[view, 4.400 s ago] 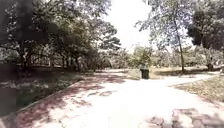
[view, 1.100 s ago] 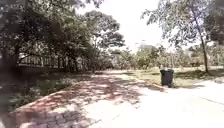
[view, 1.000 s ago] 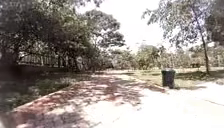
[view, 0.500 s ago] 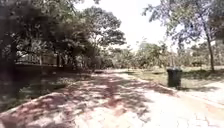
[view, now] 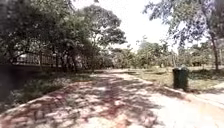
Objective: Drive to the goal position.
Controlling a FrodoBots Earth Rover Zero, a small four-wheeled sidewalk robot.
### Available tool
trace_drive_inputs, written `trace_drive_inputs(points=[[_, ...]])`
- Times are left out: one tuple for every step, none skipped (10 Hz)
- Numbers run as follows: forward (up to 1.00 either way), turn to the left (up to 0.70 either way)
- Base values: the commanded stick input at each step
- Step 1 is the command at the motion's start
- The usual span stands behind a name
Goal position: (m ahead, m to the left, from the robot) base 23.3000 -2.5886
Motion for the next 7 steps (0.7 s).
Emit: trace_drive_inputs(points=[[0.7,0.0],[0.7,0.0],[0.7,0.0],[0.7,0.0],[0.7,0.0],[0.7,0.0],[0.7,0.0]])
